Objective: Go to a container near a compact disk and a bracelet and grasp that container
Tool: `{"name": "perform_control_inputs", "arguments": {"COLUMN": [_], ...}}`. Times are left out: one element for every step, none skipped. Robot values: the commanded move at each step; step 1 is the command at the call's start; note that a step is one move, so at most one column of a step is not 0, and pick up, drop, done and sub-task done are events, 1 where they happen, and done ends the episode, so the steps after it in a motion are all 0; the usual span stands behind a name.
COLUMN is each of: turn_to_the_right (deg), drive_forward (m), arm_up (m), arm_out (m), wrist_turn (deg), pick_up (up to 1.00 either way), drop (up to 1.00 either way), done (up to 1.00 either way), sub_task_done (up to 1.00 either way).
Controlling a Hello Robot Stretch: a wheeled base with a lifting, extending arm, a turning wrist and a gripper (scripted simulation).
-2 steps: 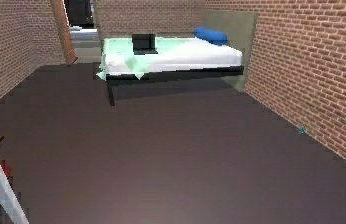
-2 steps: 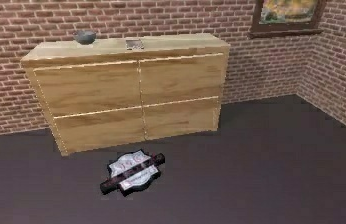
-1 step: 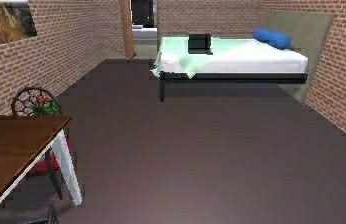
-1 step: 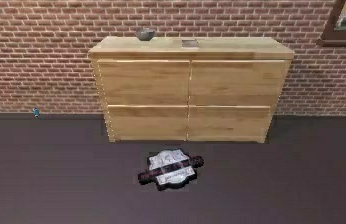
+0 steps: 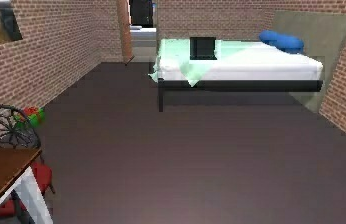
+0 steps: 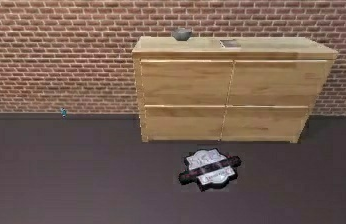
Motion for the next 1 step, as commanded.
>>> {"name": "perform_control_inputs", "arguments": {"turn_to_the_right": [-9.0], "drive_forward": [0.0], "arm_up": [0.0], "arm_out": [0.0], "wrist_turn": [0.0], "pick_up": [0.0], "drop": [0.0], "done": [0.0], "sub_task_done": [0.0]}}
